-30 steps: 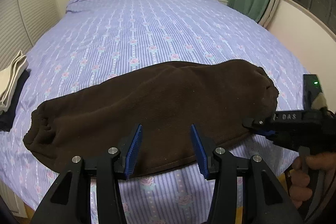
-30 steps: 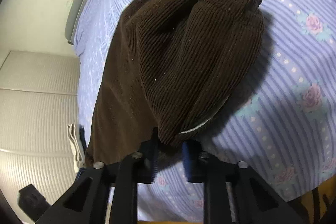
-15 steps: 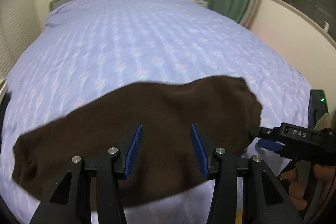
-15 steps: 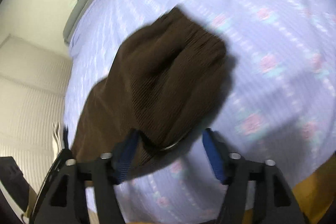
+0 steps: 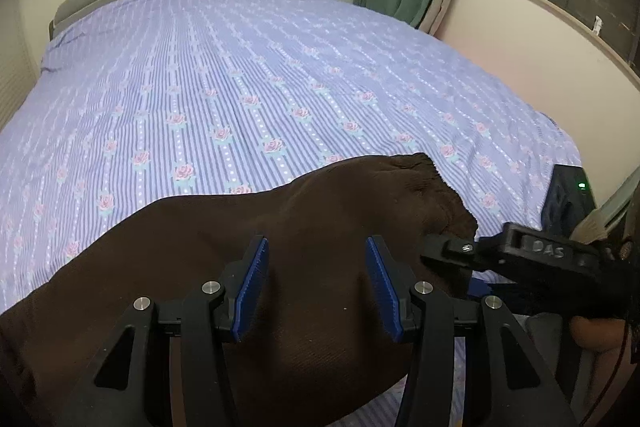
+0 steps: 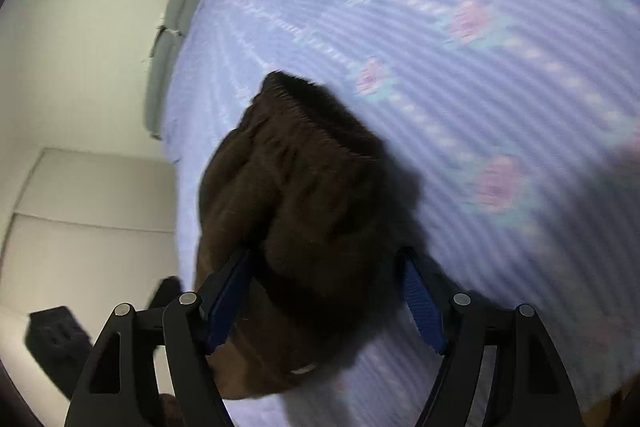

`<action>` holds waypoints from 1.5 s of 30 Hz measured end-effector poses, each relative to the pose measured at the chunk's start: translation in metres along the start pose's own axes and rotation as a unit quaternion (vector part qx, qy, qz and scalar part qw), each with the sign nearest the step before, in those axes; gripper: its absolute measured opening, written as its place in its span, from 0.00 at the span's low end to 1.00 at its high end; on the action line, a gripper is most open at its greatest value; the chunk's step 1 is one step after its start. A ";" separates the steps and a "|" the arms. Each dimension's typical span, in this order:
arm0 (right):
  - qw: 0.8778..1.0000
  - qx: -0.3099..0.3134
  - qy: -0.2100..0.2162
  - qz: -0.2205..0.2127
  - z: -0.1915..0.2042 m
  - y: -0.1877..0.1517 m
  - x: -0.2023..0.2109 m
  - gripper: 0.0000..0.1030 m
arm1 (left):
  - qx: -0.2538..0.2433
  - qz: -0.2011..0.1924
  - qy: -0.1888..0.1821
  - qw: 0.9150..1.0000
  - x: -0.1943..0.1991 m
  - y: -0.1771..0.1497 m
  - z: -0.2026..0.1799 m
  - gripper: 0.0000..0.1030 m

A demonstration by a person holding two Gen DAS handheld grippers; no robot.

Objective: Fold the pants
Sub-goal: 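Lift the cuff end with the right gripper and lay it onto the folded pants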

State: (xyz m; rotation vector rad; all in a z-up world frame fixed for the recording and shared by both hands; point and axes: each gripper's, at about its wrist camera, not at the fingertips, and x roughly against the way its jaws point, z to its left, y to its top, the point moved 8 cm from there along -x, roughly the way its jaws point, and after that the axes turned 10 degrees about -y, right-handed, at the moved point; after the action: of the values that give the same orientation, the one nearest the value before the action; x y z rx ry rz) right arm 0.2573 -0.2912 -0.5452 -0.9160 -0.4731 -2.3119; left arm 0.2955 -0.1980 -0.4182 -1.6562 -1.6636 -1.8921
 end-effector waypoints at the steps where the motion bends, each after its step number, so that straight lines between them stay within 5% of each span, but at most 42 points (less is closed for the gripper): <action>1: 1.000 0.002 -0.001 0.006 -0.003 0.001 -0.006 0.72 | -0.001 0.002 0.000 1.000 -0.001 0.003 0.002 0.48; 10: 0.997 -0.039 0.067 0.009 0.014 0.018 -0.027 0.76 | -0.048 0.014 -0.027 0.998 -0.007 0.076 0.016 0.51; 13: 0.998 -0.037 0.054 0.017 0.010 0.018 -0.039 0.56 | -0.058 0.011 -0.021 0.998 0.003 0.087 0.023 0.53; 15: 0.997 -0.050 0.061 0.013 0.004 0.016 -0.032 0.38 | -0.051 0.010 -0.020 0.998 0.011 0.084 0.027 0.53; 17: 0.999 -0.022 0.048 0.001 0.013 0.010 -0.023 0.33 | -0.042 0.011 -0.014 0.999 0.020 0.076 0.034 0.53; 26: 0.993 0.104 -0.024 -0.056 0.091 0.012 0.009 0.30 | 0.015 -0.022 0.062 0.998 0.090 0.018 0.054 0.53; 31: 0.971 0.203 -0.062 -0.110 0.156 -0.001 0.036 0.30 | 0.083 -0.055 0.109 0.989 0.145 -0.011 0.085 0.54; 36: 0.943 0.275 -0.090 -0.165 0.205 -0.049 0.053 0.30 | 0.112 -0.077 0.147 0.980 0.198 -0.042 0.119 0.58; 38: 0.924 0.312 -0.115 -0.189 0.225 -0.075 0.054 0.30 | 0.118 -0.087 0.163 0.976 0.221 -0.053 0.135 0.66; 45: 0.859 0.416 -0.173 -0.241 0.301 -0.172 0.018 0.30 | 0.150 -0.110 0.188 0.964 0.292 -0.091 0.201 0.71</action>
State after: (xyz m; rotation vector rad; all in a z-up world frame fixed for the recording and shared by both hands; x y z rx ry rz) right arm 0.2843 -0.0129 -0.3398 -0.7967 -1.8590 -1.9629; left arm 0.2432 0.1435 -0.2958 -0.9633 -1.9049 -1.7878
